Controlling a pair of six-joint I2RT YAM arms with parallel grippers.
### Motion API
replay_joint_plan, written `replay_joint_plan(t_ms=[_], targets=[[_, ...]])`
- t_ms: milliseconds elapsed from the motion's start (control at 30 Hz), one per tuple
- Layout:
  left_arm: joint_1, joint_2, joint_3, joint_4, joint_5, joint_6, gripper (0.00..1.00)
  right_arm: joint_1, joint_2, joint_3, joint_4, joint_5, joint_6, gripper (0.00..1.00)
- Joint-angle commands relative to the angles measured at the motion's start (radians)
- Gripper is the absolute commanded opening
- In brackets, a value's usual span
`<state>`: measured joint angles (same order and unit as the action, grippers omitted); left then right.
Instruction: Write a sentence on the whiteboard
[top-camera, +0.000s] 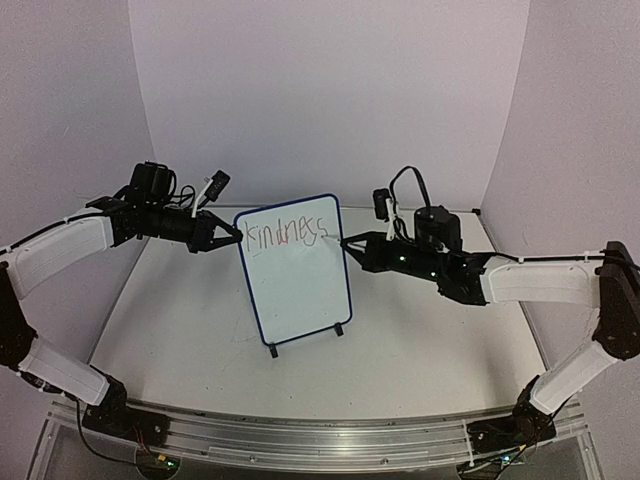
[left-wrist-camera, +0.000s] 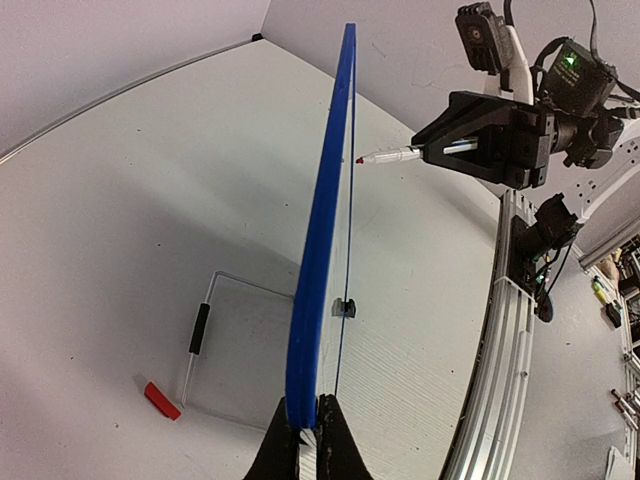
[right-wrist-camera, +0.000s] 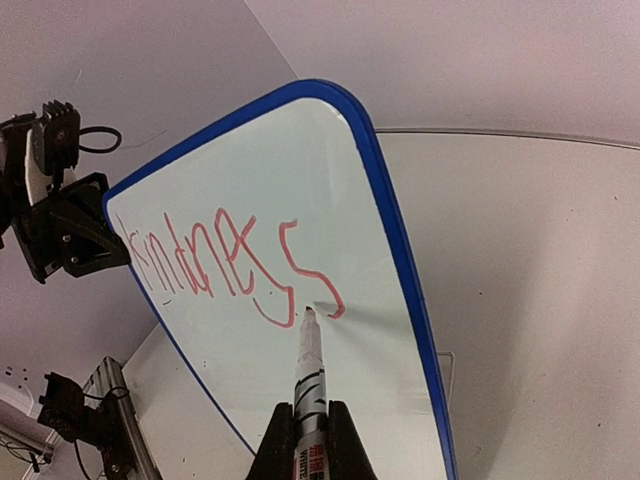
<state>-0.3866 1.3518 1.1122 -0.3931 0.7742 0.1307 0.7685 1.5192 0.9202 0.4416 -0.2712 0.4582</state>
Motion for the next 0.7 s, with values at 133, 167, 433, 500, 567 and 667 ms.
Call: replay_joint_plan(t_ms=[133, 167, 433, 500, 567, 667], targets=[[-0.020, 0.029, 0.003, -0.083, -0.056, 0.052, 0.00, -0.004, -0.127, -0.046, 0.200, -0.166, 0.047, 0.00], [-0.020, 0.028, 0.002, -0.083, -0.057, 0.052, 0.00, -0.004, -0.141, -0.055, 0.202, -0.172, 0.041, 0.00], [-0.021, 0.026, 0.001, -0.082, -0.063, 0.048, 0.00, 0.036, -0.192, -0.073, 0.055, -0.074, -0.052, 0.00], [-0.023, 0.026, 0.000, -0.081, -0.064, 0.048, 0.00, 0.066, -0.180, -0.061, 0.013, -0.042, -0.079, 0.00], [-0.025, 0.026, 0.001, -0.081, -0.066, 0.046, 0.00, 0.106, -0.155, -0.046, -0.024, -0.012, -0.099, 0.00], [-0.028, 0.024, 0.000, -0.081, -0.067, 0.045, 0.00, 0.147, -0.106, -0.027, -0.029, -0.005, -0.102, 0.00]])
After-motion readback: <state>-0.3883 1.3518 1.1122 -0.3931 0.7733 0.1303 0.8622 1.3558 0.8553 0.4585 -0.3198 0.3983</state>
